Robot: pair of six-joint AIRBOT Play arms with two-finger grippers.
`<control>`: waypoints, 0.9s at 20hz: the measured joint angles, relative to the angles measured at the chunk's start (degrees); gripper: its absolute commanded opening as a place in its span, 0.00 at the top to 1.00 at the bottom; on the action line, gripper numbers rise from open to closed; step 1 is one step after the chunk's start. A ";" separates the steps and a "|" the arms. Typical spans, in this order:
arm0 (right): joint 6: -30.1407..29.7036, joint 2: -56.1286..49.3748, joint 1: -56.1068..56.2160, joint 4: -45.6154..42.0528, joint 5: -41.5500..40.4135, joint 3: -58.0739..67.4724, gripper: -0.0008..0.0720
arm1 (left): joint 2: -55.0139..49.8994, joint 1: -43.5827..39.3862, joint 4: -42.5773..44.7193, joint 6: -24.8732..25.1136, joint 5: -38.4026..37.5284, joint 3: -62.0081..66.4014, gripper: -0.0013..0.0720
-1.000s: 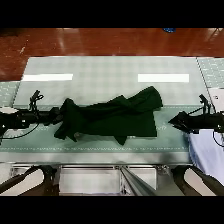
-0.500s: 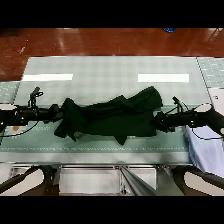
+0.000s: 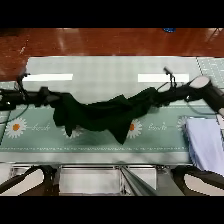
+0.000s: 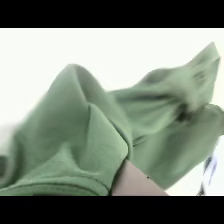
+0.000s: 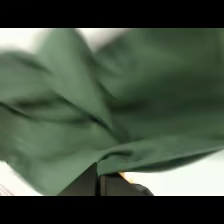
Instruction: Fold the shirts.
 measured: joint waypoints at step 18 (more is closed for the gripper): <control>11.06 33.24 -13.42 -26.82 13.79 52.54 0.96 | 26.27 6.84 11.80 -13.77 -4.79 47.19 0.96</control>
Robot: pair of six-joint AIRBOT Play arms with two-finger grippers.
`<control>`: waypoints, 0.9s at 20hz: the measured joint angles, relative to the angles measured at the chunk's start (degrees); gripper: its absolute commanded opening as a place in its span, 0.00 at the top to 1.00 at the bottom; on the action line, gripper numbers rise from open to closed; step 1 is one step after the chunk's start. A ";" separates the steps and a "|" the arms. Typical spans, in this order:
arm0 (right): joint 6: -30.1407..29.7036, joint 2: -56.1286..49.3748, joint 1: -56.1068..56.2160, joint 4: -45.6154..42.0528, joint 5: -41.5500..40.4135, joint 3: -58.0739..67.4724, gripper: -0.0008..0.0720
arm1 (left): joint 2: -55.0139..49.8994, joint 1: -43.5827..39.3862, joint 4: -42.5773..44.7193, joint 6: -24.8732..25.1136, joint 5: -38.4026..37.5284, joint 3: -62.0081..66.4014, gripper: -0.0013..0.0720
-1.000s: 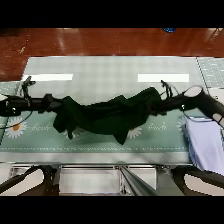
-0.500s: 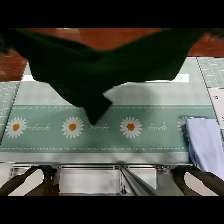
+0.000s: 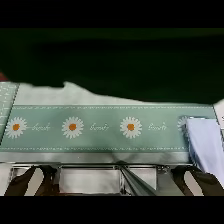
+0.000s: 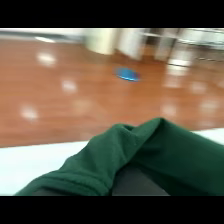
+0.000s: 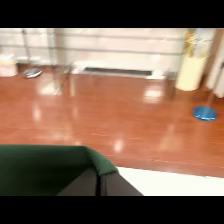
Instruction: Fold the shirts.
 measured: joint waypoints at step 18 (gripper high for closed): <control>-4.17 -8.28 -0.20 13.55 -10.49 -44.46 0.96 | -10.88 -15.74 21.24 -8.81 9.31 -32.74 0.96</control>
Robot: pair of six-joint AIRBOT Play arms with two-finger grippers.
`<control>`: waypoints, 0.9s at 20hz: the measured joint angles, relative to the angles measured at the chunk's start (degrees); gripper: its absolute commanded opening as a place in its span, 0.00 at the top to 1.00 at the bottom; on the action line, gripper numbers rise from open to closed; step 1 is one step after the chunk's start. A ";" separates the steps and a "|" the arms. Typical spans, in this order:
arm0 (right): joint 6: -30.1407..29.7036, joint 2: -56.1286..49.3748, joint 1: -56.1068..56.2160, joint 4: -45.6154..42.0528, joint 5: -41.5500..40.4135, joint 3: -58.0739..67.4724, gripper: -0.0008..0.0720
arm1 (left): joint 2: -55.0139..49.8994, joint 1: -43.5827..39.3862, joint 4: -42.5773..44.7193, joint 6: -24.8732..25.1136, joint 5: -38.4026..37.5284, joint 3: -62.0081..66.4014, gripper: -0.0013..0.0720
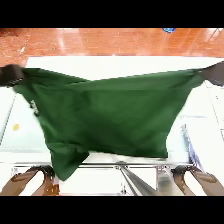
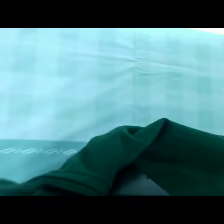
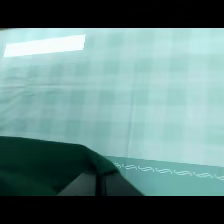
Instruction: Fold the shirts.
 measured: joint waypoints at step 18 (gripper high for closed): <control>-2.93 -39.23 -7.58 5.49 3.63 19.23 0.43 | -34.95 10.49 -11.56 5.64 -10.91 17.75 0.29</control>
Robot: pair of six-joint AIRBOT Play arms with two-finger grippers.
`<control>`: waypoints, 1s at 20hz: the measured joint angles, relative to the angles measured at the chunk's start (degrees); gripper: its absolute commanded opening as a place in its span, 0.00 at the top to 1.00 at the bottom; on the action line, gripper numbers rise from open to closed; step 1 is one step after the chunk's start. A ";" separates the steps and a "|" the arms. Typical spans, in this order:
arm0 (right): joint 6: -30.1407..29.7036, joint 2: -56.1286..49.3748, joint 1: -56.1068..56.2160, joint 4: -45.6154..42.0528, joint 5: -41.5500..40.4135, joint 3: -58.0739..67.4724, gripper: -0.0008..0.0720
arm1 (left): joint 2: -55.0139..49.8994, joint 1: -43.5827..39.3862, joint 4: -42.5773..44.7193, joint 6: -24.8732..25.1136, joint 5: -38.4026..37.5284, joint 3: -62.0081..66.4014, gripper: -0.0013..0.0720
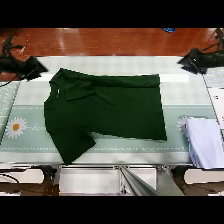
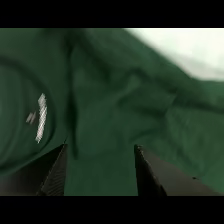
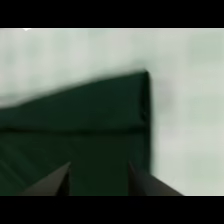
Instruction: Fold the shirts.
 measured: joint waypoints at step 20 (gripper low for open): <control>-7.78 36.61 -2.21 7.65 -6.25 -56.33 0.43 | 14.34 23.26 -0.74 8.26 1.90 -47.76 0.29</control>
